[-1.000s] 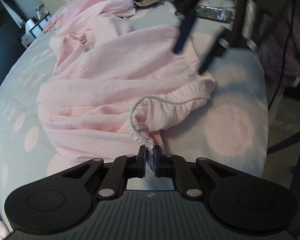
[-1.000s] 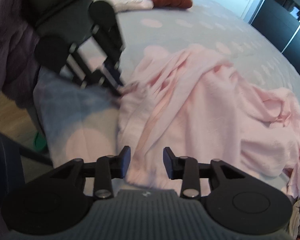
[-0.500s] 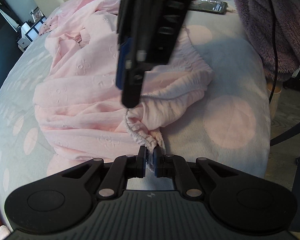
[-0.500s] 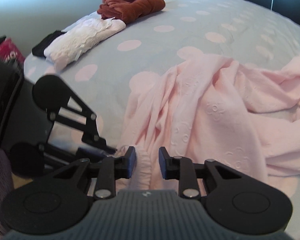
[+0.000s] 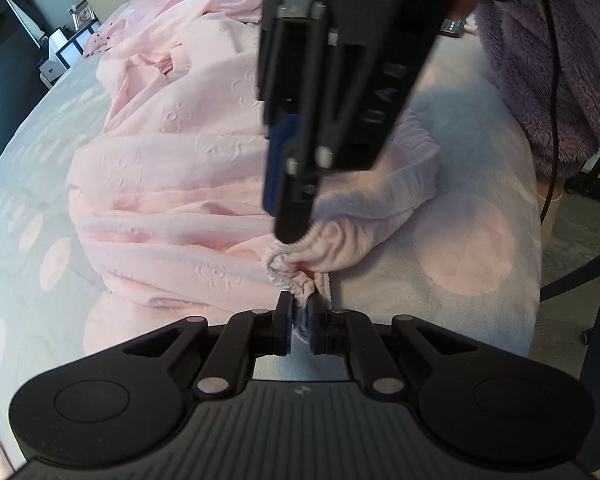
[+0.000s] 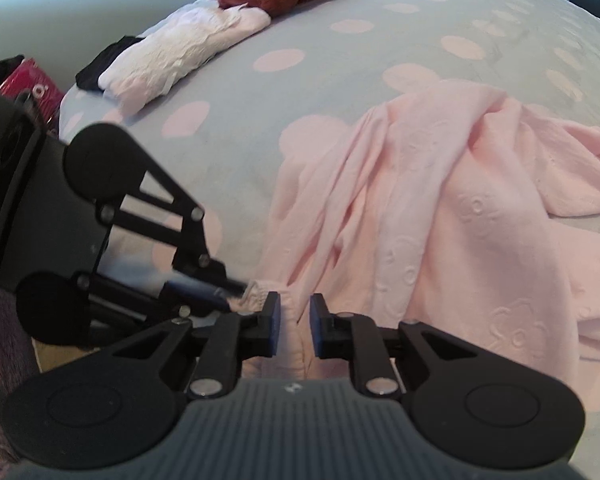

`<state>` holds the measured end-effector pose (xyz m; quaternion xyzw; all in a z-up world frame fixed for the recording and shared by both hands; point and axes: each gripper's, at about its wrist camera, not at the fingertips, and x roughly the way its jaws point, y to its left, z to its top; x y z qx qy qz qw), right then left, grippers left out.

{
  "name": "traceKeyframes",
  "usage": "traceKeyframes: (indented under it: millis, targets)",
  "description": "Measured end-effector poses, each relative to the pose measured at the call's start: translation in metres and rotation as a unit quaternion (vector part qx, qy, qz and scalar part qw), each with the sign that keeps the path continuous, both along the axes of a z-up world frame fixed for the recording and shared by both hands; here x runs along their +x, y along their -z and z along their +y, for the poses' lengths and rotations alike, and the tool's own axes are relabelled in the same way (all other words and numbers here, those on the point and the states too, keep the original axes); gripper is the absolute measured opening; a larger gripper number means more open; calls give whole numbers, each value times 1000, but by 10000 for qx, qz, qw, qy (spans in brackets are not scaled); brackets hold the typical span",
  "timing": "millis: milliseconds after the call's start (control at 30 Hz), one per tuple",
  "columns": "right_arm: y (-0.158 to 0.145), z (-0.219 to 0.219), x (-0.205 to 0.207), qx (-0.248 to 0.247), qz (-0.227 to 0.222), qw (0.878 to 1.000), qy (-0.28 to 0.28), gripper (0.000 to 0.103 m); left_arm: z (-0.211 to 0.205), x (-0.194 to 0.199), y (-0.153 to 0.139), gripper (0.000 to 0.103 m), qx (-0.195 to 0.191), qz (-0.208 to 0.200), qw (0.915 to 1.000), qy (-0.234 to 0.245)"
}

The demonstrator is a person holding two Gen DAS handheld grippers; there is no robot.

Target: Fold clothes

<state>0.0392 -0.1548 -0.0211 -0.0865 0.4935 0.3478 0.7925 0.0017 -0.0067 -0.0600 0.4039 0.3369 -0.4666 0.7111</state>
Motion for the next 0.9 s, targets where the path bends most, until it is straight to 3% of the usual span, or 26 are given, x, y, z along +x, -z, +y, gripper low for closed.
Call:
traceKeyframes:
  millis: [333,433,567,700,800,900]
  targets:
    - [15,0,-9,107,376,9992,6,20,3,-1,3,5,3,-33,10000,9]
    - [11,7,-21,-162,43,9996,-227,18,4,-1,3,11,-24,-40,10000,-23]
    - [4,17,-39,-568,-491,9955,-579,3,10,1,-8,23,-215,111,9996,-127]
    - [-7,30,-73,-1077,-1322,9766,-1308,0,22,2,-25,33,-537,465,9974,-110]
    - [-4,32,-83,-1067,-1264,9760,-1419,0,25,2,-32,37,-638,450,9969,-126]
    - [-4,23,-73,-857,-968,9862,-1037,3,23,5,-32,34,-712,419,9963,-256]
